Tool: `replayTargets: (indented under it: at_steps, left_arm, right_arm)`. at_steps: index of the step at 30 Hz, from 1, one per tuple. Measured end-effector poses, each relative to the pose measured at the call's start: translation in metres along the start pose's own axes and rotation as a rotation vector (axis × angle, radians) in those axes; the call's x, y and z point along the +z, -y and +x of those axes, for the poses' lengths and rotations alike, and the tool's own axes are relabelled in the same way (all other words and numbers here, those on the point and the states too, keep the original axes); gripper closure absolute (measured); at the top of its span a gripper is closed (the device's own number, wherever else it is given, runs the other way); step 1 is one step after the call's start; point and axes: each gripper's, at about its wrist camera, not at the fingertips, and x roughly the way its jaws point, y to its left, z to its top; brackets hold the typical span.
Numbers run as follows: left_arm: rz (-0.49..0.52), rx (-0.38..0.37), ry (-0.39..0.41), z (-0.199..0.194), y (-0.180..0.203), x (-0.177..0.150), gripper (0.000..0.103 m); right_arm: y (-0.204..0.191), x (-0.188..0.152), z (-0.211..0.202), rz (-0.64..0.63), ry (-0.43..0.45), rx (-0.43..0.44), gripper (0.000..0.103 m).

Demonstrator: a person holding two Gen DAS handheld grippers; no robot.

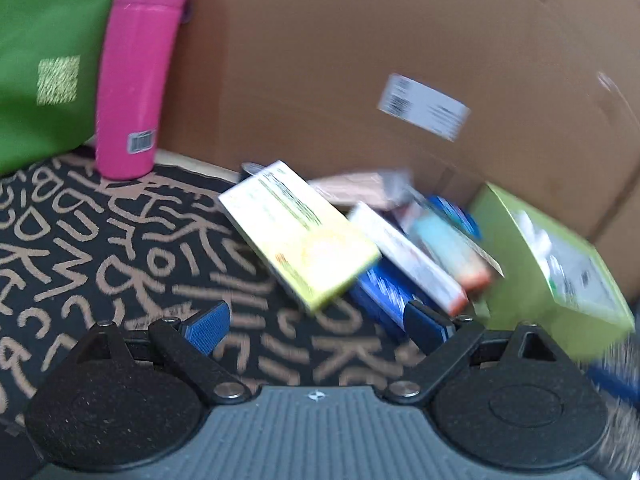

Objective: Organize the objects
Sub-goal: 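Grasp the yellow medicine box with the left tool while the right tool grasps the white-orange box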

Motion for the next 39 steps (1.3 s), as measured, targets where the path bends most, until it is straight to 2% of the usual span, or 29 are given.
replayTargets:
  at_steps: [3, 5, 9, 12, 13, 15, 19, 20, 23, 25, 28, 31, 33, 34, 35, 36, 37, 39]
  left_arm:
    - [-0.078, 0.030, 0.021, 0.018, 0.002, 0.018, 0.007]
    - [-0.086, 0.045, 0.028, 0.030, 0.006, 0.028, 0.006]
    - [-0.021, 0.108, 0.026, 0.056, 0.015, 0.039, 0.006]
    - [0.034, 0.143, -0.012, 0.072, 0.008, 0.036, 0.007]
    - [0.050, 0.138, -0.015, 0.072, 0.004, 0.033, 0.010]
    - [0.113, 0.145, 0.015, 0.062, 0.000, 0.025, 0.009]
    - [0.177, 0.158, -0.002, 0.044, -0.014, 0.014, 0.009]
    - [0.199, 0.168, -0.007, 0.041, -0.016, 0.012, 0.009]
    - [0.244, 0.176, -0.011, 0.035, -0.020, 0.006, 0.009]
    - [0.259, 0.178, -0.013, 0.035, -0.020, 0.006, 0.006]
    - [0.280, 0.204, -0.017, 0.045, -0.014, 0.008, 0.004]
    - [0.290, 0.211, -0.016, 0.050, -0.013, 0.010, 0.003]
    - [0.294, 0.208, -0.017, 0.050, -0.013, 0.010, 0.003]
    - [0.300, 0.204, -0.018, 0.049, -0.013, 0.010, 0.007]
    - [0.308, 0.198, -0.016, 0.047, -0.013, 0.009, 0.015]
    - [0.320, 0.188, -0.014, 0.044, -0.012, 0.008, 0.022]
    - [0.332, 0.173, -0.016, 0.040, -0.011, 0.007, 0.034]
    - [0.346, 0.159, -0.033, 0.032, -0.008, 0.003, 0.034]
  right_arm:
    - [-0.005, 0.001, 0.004, -0.012, -0.010, 0.001, 0.000]
    - [-0.007, 0.001, 0.007, -0.023, -0.015, 0.001, 0.000]
    - [-0.009, 0.000, 0.015, -0.044, -0.030, -0.004, 0.000]
    - [-0.010, 0.001, 0.025, -0.061, -0.034, -0.010, 0.001]
    - [-0.010, 0.002, 0.029, -0.069, -0.034, -0.015, 0.004]
    - [-0.009, 0.005, 0.040, -0.095, -0.042, -0.027, 0.010]
    - [-0.010, 0.014, 0.073, -0.171, -0.061, -0.056, 0.027]
    - [-0.012, 0.015, 0.082, -0.202, -0.064, -0.072, 0.032]
    - [-0.019, 0.019, 0.112, -0.308, -0.069, -0.137, 0.038]
    - [-0.023, 0.017, 0.128, -0.367, -0.072, -0.193, 0.038]
    - [-0.040, 0.010, 0.143, -0.526, -0.078, -0.250, 0.055]
    - [-0.046, 0.005, 0.155, -0.606, -0.083, -0.332, 0.056]
    - [-0.043, 0.008, 0.161, -0.599, -0.090, -0.340, 0.057]
    - [-0.040, 0.010, 0.162, -0.580, -0.096, -0.322, 0.065]
    - [-0.038, 0.012, 0.163, -0.564, -0.108, -0.303, 0.075]
    - [-0.037, 0.014, 0.163, -0.548, -0.124, -0.290, 0.075]
    - [-0.037, 0.015, 0.161, -0.541, -0.123, -0.288, 0.076]
    - [-0.037, 0.014, 0.147, -0.518, -0.111, -0.261, 0.078]
